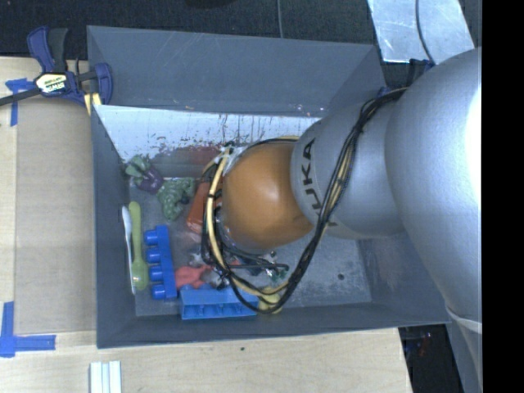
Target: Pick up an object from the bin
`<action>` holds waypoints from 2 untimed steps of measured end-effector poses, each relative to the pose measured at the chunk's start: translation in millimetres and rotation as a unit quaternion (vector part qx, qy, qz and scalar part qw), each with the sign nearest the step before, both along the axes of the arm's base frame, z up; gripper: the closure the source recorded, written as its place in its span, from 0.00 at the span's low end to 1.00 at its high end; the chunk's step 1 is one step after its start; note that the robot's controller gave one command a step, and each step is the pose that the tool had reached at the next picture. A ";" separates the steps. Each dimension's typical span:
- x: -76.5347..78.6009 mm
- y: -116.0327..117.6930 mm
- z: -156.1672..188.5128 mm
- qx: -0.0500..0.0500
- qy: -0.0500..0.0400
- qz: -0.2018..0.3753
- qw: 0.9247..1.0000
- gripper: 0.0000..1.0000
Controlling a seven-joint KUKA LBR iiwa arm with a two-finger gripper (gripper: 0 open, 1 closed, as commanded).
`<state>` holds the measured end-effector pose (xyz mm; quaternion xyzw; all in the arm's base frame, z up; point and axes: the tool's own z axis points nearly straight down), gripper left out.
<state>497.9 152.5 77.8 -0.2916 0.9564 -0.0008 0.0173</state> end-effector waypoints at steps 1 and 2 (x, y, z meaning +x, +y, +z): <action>-4.0 -0.7 12.3 -0.002 0.007 0.000 1.000 1.00; -3.3 -0.6 35.5 -0.001 0.005 -0.001 1.000 1.00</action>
Offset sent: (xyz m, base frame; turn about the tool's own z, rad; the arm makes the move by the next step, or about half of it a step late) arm -0.0008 -0.0001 0.0525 0.0004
